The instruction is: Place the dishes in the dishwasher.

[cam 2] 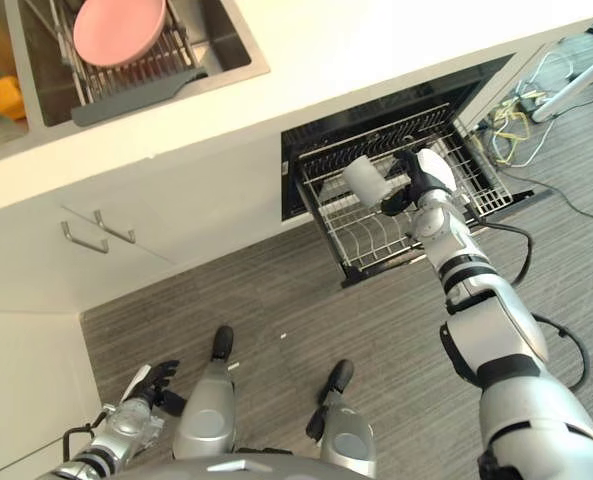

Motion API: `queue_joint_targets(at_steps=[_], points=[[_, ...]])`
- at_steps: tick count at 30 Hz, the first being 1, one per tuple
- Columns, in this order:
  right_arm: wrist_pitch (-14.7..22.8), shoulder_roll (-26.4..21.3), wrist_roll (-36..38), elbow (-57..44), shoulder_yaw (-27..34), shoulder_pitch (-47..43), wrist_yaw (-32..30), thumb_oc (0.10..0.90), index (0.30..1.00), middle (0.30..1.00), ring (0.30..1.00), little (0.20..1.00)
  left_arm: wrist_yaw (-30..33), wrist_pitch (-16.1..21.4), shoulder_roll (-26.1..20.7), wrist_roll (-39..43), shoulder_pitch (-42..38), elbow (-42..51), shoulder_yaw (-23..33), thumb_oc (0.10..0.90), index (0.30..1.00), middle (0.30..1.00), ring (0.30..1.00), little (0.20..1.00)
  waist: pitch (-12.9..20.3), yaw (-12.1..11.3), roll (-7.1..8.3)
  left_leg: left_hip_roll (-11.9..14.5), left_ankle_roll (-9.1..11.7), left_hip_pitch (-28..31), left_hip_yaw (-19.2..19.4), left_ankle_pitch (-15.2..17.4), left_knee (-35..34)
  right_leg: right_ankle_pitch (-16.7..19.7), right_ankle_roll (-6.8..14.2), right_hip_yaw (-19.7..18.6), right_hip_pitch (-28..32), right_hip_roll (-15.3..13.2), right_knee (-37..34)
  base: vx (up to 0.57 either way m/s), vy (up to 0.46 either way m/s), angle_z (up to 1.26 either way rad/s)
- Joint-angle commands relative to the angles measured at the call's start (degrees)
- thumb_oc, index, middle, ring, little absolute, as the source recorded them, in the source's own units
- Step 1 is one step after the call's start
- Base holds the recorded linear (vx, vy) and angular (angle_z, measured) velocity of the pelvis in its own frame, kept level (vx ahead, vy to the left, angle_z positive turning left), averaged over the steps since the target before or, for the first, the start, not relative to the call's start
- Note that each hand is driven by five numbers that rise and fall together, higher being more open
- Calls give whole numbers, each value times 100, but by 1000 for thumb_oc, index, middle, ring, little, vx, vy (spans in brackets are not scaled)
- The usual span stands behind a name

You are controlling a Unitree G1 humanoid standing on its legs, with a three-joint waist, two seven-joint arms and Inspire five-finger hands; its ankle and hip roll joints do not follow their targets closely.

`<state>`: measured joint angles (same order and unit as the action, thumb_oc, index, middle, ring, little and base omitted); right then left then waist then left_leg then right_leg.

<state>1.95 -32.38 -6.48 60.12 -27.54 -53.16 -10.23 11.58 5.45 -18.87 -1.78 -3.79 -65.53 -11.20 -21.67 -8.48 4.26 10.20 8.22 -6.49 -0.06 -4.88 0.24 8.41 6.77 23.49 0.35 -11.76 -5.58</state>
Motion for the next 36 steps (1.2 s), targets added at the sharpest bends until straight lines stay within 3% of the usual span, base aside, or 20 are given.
queue_joint_targets(at_steps=[1, 4, 5, 6, 7, 8, 10, 15, 21, 23, 24, 25, 26, 27, 29, 33, 34, 35, 36], points=[[298, -613, 310, -941, 163, 24, -109, 800, 900, 900, 900, 900, 82, 68, 57, 70, 243, 36, -378, 800, 900, 900, 900, 900, 508, -53, -78, -87, -62, 81, -6, 179, 15, -912, 240, -143, -7, -232, 786, 28, -2, -6], [488, -576, 820, -2616, 755, 1105, 9, 800, 900, 900, 900, 900, 84, 52, 207, 177, 287, -79, -202, 800, 900, 900, 900, 900, 617, 99, -77, -73, -66, 236, 74, 193, -43, -923, 250, -180, 105, -215, 742, 57, 0, -10], [951, -93, 1911, -3966, 1696, 2282, -57, 800, 900, 900, 900, 900, 83, 67, 323, 191, 240, -69, -121, 800, 900, 900, 900, 900, 644, 196, -138, -55, -64, 341, 101, 208, -89, -966, 259, -183, 203, -201, 727, 57, -9, -5], [937, -93, 1911, -4000, 1728, 2324, -52, 800, 900, 900, 900, 900, 82, 68, 311, 193, 243, -68, -142, 800, 900, 900, 900, 900, 662, 182, -127, -65, -71, 321, 96, 189, -91, -946, 261, -177, 190, -209, 716, 73, -25, 2], [1614, 561, 3142, -4901, 2435, 3095, 118, 800, 900, 900, 900, 900, 90, 73, 358, 164, 245, -92, -139, 800, 900, 900, 900, 900, 706, 175, -213, -55, -55, 402, 74, 207, -131, -1006, 257, -95, 309, -209, 701, 59, -29, 0], [1855, 612, 3226, -5823, 2685, 3377, 220, 800, 900, 900, 900, 900, 58, 77, 380, 158, 324, 21, -64, 800, 900, 900, 900, 900, 735, 178, -252, -60, -41, 419, 50, 196, -156, -1029, 257, -41, 348, -198, 684, 79, -40, -8], [2040, 870, 3190, -6576, 3021, 3809, 139, 800, 900, 900, 900, 900, 43, 98, 415, 202, 410, -24, 82, 800, 900, 900, 900, 900, 811, 174, -302, -68, -25, 413, 2, 155, -198, -1026, 256, 45, 394, -181, 634, 43, -45, 8], [2352, 1286, 3214, -7450, 3034, 4047, 224, 800, 900, 900, 900, 900, 48, 151, 531, 294, 570, -86, 194, 800, 900, 900, 900, 900, 907, 136, -424, -46, 44, 419, -45, 65, -273, -1044, 234, 124, 465, -125, 567, 21, -40, 9], [2357, 1245, 2931, -7829, 2638, 3967, 178, 800, 900, 900, 900, 900, 226, 271, 659, 562, 742, 33, 350, 800, 900, 900, 900, 900, 904, -15, -587, 2, 181, 333, -93, -39, -175, -1069, 180, 260, 584, -20, 422, 19, -51, 14], [2334, 1181, 2768, -7885, 2585, 3972, 120, 800, 900, 900, 900, 900, 309, 316, 681, 612, 778, 65, 407, 800, 900, 900, 900, 900, 818, -34, -591, -2, 251, 80, -105, -20, 342, -1097, 117, 287, 674, 12, 308, -21, -77, 16], [2327, 1075, 2558, -7939, 2641, 3959, -17, 800, 900, 900, 900, 900, 309, 342, 752, 643, 697, 62, 393, 800, 900, 900, 900, 900, 643, -62, -523, -97, 386, -439, 100, -241, 1087, -1116, 59, 404, 853, -3, 138, -39, -96, 18], [2338, 1164, 2677, -7918, 2697, 3996, -50, 800, 900, 900, 900, 900, 322, 330, 782, 622, 650, 77, 358, 800, 900, 900, 900, 900, 653, -38, -484, -93, 308, -616, 371, -273, 1073, -1149, 71, 502, 903, -6, 93, -35, -66, 53], [2339, 1166, 2681, -7918, 2700, 3997, -47, 800, 900, 900, 900, 900, 322, 330, 779, 622, 650, 76, 357, 800, 900, 900, 900, 900, 659, -41, -478, -97, 306, -624, 374, -270, 1079, -1151, 72, 501, 896, -11, 95, 52, -4, 103], [2383, 1259, 2770, -7865, 2749, 4016, -112, 800, 900, 900, 900, 900, 323, 304, 794, 615, 656, 239, 305, 800, 900, 900, 900, 900, 715, -39, -440, -85, 175, -780, 849, -326, 866, -1172, 114, 604, 918, -4, 66, 73, 25, 121], [2430, 1337, 2656, -7782, 2767, 3895, -271, 800, 900, 900, 900, 900, 332, 268, 822, 643, 594, 69, 366, 800, 900, 900, 900, 900, 847, -129, -367, -51, 23, -787, 1166, -401, 581, -1158, 161, 676, 928, 42, 83, 140, 78, 61], [2363, 1474, 2499, -7842, 2930, 3989, -227, 800, 900, 900, 900, 900, 291, 291, 924, 596, 709, -247, 456, 800, 900, 900, 900, 900, 1158, -221, -216, -487, -353, -301, 903, -89, 73, -1084, 338, 900, 1058, -258, 445, 252, 214, 23], [2397, 1600, 2534, -7883, 3027, 4095, -296, 800, 900, 900, 900, 900, 326, 243, 932, 584, 730, -373, 528, 800, 900, 900, 900, 900, 1237, -255, -153, -653, -478, -124, 919, 65, -11, -1033, 413, 988, 1072, -529, 806, 210, 268, 45], [2394, 1607, 2534, -7889, 3030, 4100, -295, 800, 900, 900, 900, 900, 325, 244, 925, 585, 730, -374, 526, 800, 900, 900, 900, 900, 1231, -256, -138, -673, -489, -115, 924, 69, -13, -1047, 427, 986, 1070, -557, 835, 252, 363, 53], [2391, 1723, 2513, -7899, 2962, 4116, -278, 800, 900, 900, 900, 900, 313, 248, 903, 543, 719, -466, 538, 800, 900, 900, 900, 900, 1254, -241, -125, -850, -663, 83, 910, 239, -62, -939, 479, 910, 946, -792, 1366, 198, 318, 25]])
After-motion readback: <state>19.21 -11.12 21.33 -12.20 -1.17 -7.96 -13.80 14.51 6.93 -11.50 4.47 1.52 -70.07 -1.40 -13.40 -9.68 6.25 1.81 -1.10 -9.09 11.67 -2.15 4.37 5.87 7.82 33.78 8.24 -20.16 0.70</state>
